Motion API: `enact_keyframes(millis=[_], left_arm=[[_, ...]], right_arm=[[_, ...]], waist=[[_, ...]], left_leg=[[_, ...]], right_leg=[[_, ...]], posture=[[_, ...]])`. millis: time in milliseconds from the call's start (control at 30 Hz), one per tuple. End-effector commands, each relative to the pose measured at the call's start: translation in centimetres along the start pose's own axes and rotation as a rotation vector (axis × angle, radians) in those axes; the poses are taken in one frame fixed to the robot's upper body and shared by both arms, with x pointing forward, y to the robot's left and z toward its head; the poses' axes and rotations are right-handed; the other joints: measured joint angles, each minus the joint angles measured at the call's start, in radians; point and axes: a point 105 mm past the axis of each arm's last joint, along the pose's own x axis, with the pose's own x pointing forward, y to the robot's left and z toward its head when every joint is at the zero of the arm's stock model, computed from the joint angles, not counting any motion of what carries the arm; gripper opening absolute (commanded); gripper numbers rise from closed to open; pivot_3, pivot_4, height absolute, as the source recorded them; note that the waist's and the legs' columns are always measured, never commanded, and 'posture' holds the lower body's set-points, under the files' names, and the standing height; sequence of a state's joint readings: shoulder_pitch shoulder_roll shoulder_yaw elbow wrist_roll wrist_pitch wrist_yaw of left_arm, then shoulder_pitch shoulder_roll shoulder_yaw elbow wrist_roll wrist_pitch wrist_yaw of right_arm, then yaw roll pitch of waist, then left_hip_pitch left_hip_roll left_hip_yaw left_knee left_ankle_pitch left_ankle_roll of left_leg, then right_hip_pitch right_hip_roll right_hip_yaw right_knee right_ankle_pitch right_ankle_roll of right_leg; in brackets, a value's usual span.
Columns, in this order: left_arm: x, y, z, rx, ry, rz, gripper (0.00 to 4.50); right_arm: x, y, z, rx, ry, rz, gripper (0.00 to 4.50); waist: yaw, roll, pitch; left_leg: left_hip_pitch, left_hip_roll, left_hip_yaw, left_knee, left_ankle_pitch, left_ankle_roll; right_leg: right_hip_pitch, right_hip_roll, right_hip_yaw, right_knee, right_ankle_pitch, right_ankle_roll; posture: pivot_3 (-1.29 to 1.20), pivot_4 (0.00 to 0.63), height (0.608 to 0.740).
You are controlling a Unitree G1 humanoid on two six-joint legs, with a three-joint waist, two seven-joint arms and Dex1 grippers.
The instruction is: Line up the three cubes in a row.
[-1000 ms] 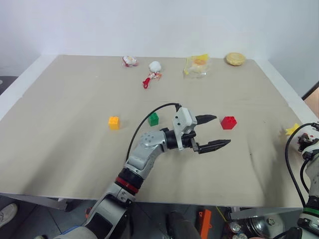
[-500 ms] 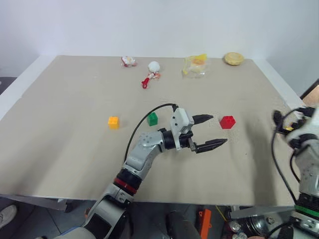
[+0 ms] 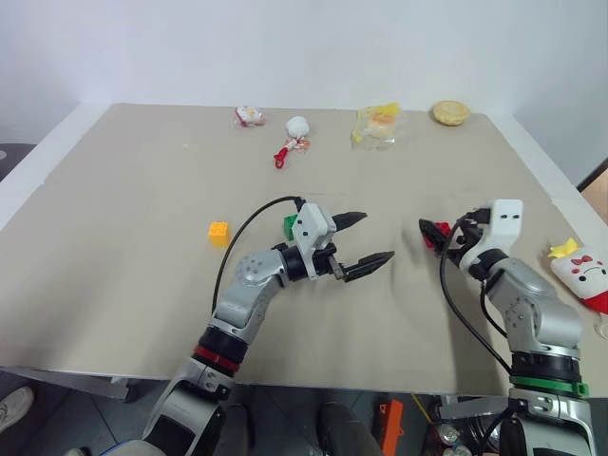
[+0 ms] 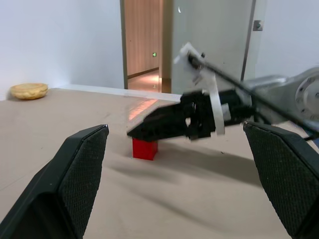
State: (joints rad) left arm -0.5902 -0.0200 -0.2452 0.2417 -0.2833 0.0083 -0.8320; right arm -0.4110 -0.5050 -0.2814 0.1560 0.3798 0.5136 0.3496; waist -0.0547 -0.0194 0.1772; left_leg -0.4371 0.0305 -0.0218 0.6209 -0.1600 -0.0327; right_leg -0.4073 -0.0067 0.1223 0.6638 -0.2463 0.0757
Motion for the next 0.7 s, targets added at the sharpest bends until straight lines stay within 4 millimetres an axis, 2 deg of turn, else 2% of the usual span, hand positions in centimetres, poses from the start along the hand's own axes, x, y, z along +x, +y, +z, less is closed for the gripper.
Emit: enact_keyframes(millis=[33, 167, 267, 400, 467, 500, 567, 700], left_arm=[[0.4, -0.4, 1.4, 0.036, -0.039, -0.007, 4.50], [0.4, -0.3, 1.5, 0.040, -0.042, 0.002, 4.50], [0.3, -0.2, 1.6, 0.041, -0.043, 0.007, 4.50], [0.4, -0.2, 1.6, 0.041, -0.044, 0.008, 4.50], [0.3, -0.2, 1.6, 0.041, -0.042, 0.010, 4.50], [0.2, -0.1, 1.6, 0.042, -0.042, 0.012, 4.50], [-0.2, 0.0, 1.6, 0.048, -0.037, 0.016, 4.50], [-2.9, 0.1, 1.3, 0.039, 0.000, -0.026, 4.50]], right_arm=[[0.8, -0.5, 0.5, -0.019, -0.028, -0.022, 4.47], [1.2, -1.1, -0.1, -0.027, -0.020, -0.045, 4.47], [1.3, -1.0, 0.0, -0.028, -0.026, -0.044, 3.64], [1.4, -0.7, 0.2, -0.016, -0.045, -0.036, 2.28], [1.3, -0.6, 0.9, -0.003, -0.076, -0.023, 1.51], [1.1, -0.4, 1.4, -0.004, -0.096, -0.006, 1.28], [0.7, 1.0, 2.5, -0.027, -0.122, 0.096, 1.27], [-2.0, 7.3, 3.3, -0.160, -0.120, 0.501, 1.27]], waist=[[0.002, 0.000, 0.000], [0.004, 0.000, 0.000], [0.005, 0.000, 0.000], [0.005, 0.000, 0.000], [0.005, 0.000, 0.000], [0.005, 0.000, 0.000], [0.004, 0.000, 0.000], [0.002, 0.001, 0.000]], left_leg=[[0.000, 0.000, 0.000, 0.000, 0.000, 0.000], [0.000, 0.000, 0.000, 0.000, 0.000, 0.000], [0.000, 0.000, 0.000, 0.000, 0.000, 0.000], [0.000, 0.000, 0.000, 0.000, 0.000, 0.000], [0.000, 0.000, 0.000, 0.000, 0.000, 0.000], [0.000, 0.000, 0.000, 0.000, 0.000, 0.000], [0.000, 0.000, 0.000, 0.000, 0.000, 0.000], [0.000, 0.000, 0.000, -0.002, 0.000, 0.000]], right_leg=[[0.000, 0.000, 0.000, 0.000, 0.000, 0.000], [0.000, 0.000, 0.000, 0.000, 0.000, 0.000], [0.000, 0.000, 0.000, 0.000, 0.000, 0.000], [0.000, 0.000, 0.000, 0.000, 0.000, 0.000], [0.000, 0.000, 0.000, 0.000, 0.000, 0.000], [0.000, 0.000, 0.000, 0.000, 0.000, 0.000], [0.000, 0.000, 0.000, 0.000, 0.000, 0.000], [-0.001, 0.001, 0.000, 0.000, 0.000, 0.000]], posture=[[0.00, 0.150, 0.740], [0.00, 0.150, 0.740], [0.00, 0.150, 0.740], [0.00, 0.150, 0.740], [0.00, 0.150, 0.740], [0.00, 0.150, 0.740], [0.00, 0.150, 0.740], [0.00, 0.150, 0.740]])
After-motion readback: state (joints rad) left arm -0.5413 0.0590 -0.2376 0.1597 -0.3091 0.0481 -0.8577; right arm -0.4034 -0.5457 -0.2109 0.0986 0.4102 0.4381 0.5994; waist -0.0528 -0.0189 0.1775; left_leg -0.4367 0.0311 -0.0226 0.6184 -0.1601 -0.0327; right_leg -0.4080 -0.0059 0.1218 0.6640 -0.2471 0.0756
